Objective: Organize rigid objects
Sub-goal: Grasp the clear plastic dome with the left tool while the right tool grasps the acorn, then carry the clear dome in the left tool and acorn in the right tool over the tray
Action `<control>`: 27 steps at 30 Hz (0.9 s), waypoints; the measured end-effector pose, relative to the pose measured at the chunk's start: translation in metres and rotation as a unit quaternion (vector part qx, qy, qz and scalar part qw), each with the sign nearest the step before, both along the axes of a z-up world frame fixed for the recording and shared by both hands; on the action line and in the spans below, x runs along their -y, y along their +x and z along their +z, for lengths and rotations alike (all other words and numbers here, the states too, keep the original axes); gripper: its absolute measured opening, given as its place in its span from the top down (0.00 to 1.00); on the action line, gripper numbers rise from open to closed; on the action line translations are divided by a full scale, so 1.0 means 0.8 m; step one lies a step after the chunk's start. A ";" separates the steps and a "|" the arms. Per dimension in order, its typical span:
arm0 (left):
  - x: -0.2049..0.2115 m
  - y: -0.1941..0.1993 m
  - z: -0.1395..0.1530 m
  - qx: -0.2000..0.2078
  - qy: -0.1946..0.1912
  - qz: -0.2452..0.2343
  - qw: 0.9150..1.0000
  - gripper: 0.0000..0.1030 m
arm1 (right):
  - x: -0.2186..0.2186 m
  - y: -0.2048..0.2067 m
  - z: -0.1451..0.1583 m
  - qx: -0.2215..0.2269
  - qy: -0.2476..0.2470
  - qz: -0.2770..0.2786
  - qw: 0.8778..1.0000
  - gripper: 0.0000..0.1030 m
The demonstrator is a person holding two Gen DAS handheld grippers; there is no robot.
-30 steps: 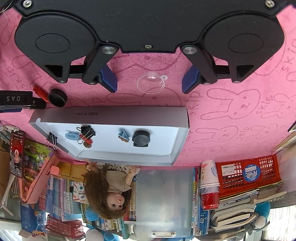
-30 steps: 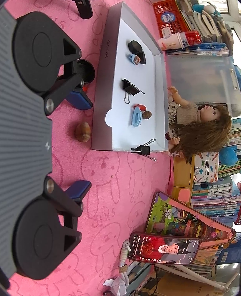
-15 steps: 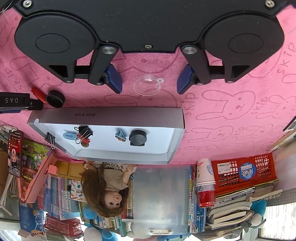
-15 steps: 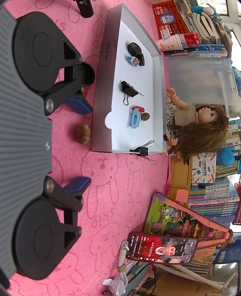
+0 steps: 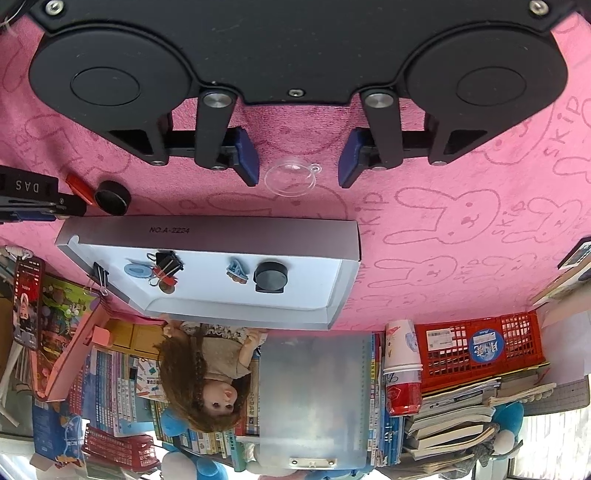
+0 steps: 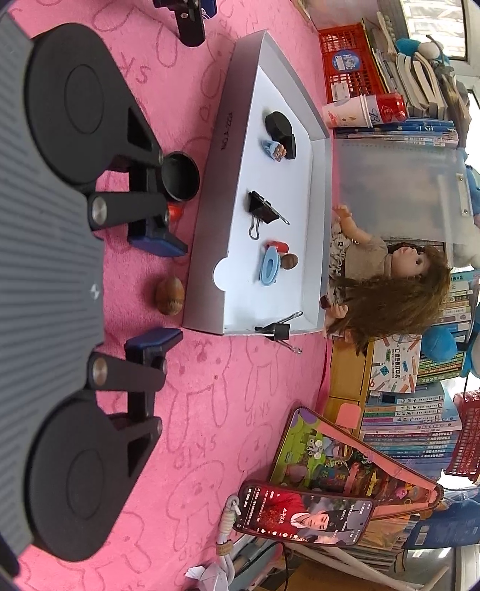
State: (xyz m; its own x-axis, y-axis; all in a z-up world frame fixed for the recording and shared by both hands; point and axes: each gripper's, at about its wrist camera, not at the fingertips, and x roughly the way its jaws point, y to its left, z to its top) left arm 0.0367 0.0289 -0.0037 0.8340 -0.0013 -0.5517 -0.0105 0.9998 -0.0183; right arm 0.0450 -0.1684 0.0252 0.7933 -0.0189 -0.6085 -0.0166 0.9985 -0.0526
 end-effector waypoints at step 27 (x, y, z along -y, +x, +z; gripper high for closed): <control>0.012 -0.008 0.021 0.016 -0.001 -0.019 1.000 0.71 | -0.002 -0.016 0.025 0.027 0.015 0.005 0.999 0.75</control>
